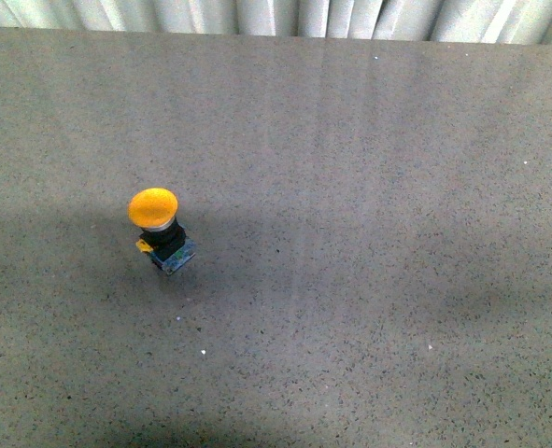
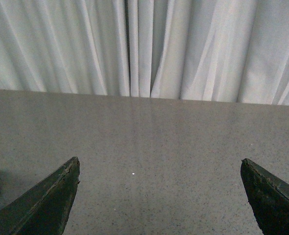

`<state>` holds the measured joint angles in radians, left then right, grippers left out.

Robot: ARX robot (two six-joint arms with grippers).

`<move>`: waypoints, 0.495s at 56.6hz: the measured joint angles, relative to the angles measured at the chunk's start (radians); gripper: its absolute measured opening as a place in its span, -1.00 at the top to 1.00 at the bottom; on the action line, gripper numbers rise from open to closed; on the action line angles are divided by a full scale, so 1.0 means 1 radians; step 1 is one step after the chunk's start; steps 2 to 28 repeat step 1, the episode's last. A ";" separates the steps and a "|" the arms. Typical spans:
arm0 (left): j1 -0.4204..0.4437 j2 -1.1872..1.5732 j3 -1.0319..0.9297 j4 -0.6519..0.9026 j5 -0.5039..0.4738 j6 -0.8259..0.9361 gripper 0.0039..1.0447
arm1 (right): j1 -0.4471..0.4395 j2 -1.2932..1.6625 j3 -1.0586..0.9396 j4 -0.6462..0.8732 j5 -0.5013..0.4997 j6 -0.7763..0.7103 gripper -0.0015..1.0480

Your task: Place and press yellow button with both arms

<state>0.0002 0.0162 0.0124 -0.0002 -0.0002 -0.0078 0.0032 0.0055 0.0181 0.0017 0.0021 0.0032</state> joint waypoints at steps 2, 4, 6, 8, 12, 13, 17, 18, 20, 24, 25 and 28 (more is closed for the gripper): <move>0.000 0.000 0.000 0.000 0.000 0.000 -0.83 | 0.000 0.000 0.000 0.000 0.000 0.000 -0.82; 0.000 0.000 0.000 0.000 0.000 0.000 -0.83 | 0.000 0.000 0.000 0.000 0.000 0.000 -0.82; 0.000 0.000 0.000 0.000 0.000 0.000 -0.83 | 0.000 0.000 0.000 0.000 0.000 0.000 -0.82; 0.000 0.000 0.000 0.000 0.000 0.000 -0.83 | 0.000 0.000 0.000 0.000 0.000 0.000 -0.82; 0.000 0.000 0.000 0.000 0.000 0.000 -0.83 | 0.000 0.000 0.000 0.000 0.000 0.000 -0.82; 0.000 0.000 0.000 0.000 0.000 0.000 -0.83 | 0.000 0.000 0.000 0.000 0.000 0.000 -0.82; 0.000 0.000 0.000 0.000 0.000 0.000 -0.83 | 0.000 0.000 0.000 0.000 0.000 0.000 -0.82; 0.000 0.000 0.000 0.000 0.000 0.000 -0.83 | 0.000 0.000 0.000 0.000 0.000 0.000 -0.82; 0.000 0.000 0.000 0.000 0.000 0.000 -0.83 | 0.000 0.000 0.000 0.000 0.000 0.000 -0.82; 0.000 0.000 0.000 0.000 0.000 0.000 -0.83 | 0.000 0.000 0.000 0.000 0.000 0.000 -0.82; 0.000 0.000 0.000 0.000 0.000 0.000 -0.83 | 0.000 0.000 0.000 0.000 0.000 0.000 -0.82; 0.000 0.000 0.000 0.000 0.000 0.000 -0.83 | 0.000 0.000 0.000 0.000 0.000 0.000 -0.82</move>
